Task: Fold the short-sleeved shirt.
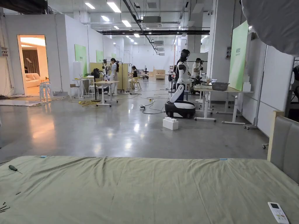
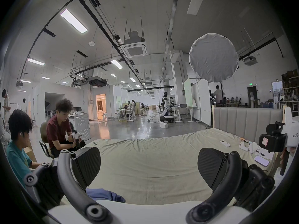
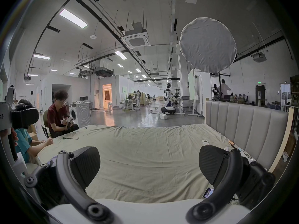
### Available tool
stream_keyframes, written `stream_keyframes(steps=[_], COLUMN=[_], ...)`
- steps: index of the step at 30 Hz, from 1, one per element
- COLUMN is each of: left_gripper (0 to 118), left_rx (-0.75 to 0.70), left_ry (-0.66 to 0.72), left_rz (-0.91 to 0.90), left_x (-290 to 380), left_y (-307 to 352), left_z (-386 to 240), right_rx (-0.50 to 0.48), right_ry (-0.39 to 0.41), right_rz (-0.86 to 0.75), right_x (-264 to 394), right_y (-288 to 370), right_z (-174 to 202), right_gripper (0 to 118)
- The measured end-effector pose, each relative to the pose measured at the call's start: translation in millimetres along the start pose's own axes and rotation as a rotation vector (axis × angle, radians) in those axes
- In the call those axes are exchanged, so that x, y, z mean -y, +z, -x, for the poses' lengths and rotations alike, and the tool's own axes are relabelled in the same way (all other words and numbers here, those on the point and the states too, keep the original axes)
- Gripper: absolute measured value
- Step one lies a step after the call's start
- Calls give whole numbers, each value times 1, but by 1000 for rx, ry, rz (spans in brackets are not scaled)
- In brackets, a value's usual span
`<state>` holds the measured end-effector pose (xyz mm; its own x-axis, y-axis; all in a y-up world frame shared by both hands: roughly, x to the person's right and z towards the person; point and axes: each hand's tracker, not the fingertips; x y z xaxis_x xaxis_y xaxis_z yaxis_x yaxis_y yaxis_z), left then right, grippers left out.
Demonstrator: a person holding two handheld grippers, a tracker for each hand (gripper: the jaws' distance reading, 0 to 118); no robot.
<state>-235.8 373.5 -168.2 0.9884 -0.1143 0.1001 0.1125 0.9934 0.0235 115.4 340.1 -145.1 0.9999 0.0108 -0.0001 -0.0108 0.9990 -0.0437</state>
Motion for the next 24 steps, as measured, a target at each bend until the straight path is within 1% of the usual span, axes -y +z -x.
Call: stream_keyframes(steps=[16, 24], left_gripper=[118, 118], left_rx=[-4, 2], left_ry=[-3, -2], left_rz=[-4, -6], left_x=[-1, -2], left_y=[2, 3], left_z=[-1, -2], right_rx=[5, 3], right_ry=[-23, -21], right_rz=[-7, -10], right_x=[-1, -2], right_y=[2, 2], right_z=[-3, -2], right_gripper=[118, 118])
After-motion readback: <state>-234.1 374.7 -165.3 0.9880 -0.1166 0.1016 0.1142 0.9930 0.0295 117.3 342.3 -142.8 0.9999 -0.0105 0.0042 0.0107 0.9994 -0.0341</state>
